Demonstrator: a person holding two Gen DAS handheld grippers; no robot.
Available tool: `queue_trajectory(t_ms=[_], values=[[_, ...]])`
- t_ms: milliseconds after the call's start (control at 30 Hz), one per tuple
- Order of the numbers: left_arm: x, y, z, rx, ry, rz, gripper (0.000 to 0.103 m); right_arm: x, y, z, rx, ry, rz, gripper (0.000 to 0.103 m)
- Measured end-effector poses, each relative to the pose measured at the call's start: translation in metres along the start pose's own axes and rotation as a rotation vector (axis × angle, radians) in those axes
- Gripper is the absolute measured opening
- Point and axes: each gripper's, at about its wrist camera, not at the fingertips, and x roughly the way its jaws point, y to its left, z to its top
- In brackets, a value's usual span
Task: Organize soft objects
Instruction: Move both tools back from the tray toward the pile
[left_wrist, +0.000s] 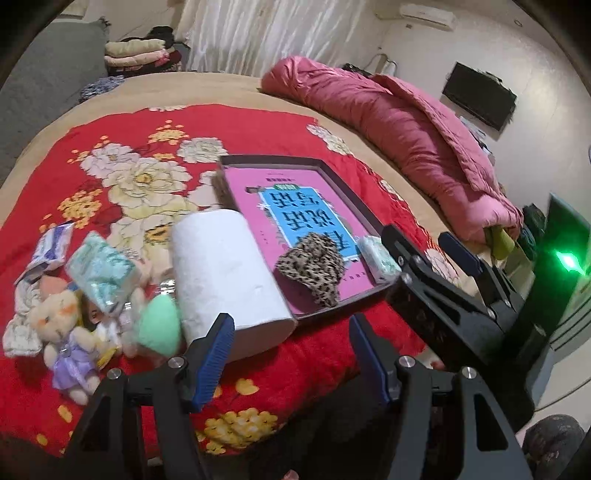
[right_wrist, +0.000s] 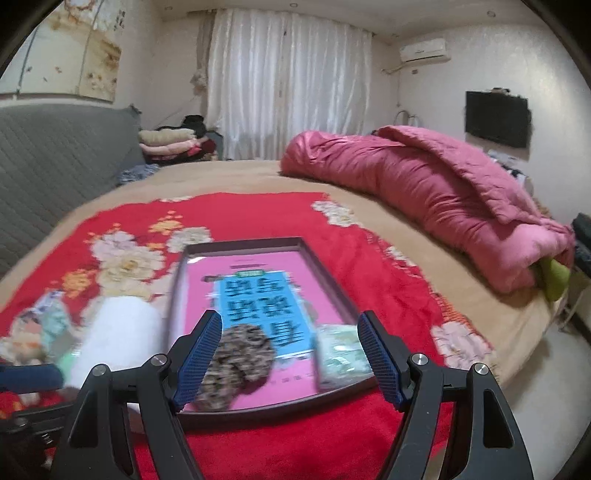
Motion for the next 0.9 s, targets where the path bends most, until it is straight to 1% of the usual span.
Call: queue_trajectory(t_ms=[100,233,367,467,667,900], values=[[-0.01,0.015,-0.001,-0.043,-0.015,0.014,0.064,-0.012,0.013,0.003,-0.009,0.003,0.052,0.077],[-0.024,0.038,-0.004,-0.09,-0.03,0.027,0.064,-0.034,0.04,0.006,-0.043,-0.021,0.137,0.077],[-0.043,0.06,-0.009,-0.12,-0.064,0.045,0.064,-0.048,0.06,0.009,-0.076,-0.023,0.191,0.077],[-0.058,0.074,-0.011,-0.143,-0.092,0.058,0.064,-0.06,0.068,0.011,-0.106,-0.05,0.197,0.077],[-0.087,0.109,-0.016,-0.195,-0.147,0.106,0.064,-0.073,0.079,0.009,-0.136,-0.051,0.224,0.077],[-0.107,0.159,-0.02,-0.283,-0.179,0.175,0.064,-0.087,0.104,0.005,-0.234,-0.072,0.268,0.078]])
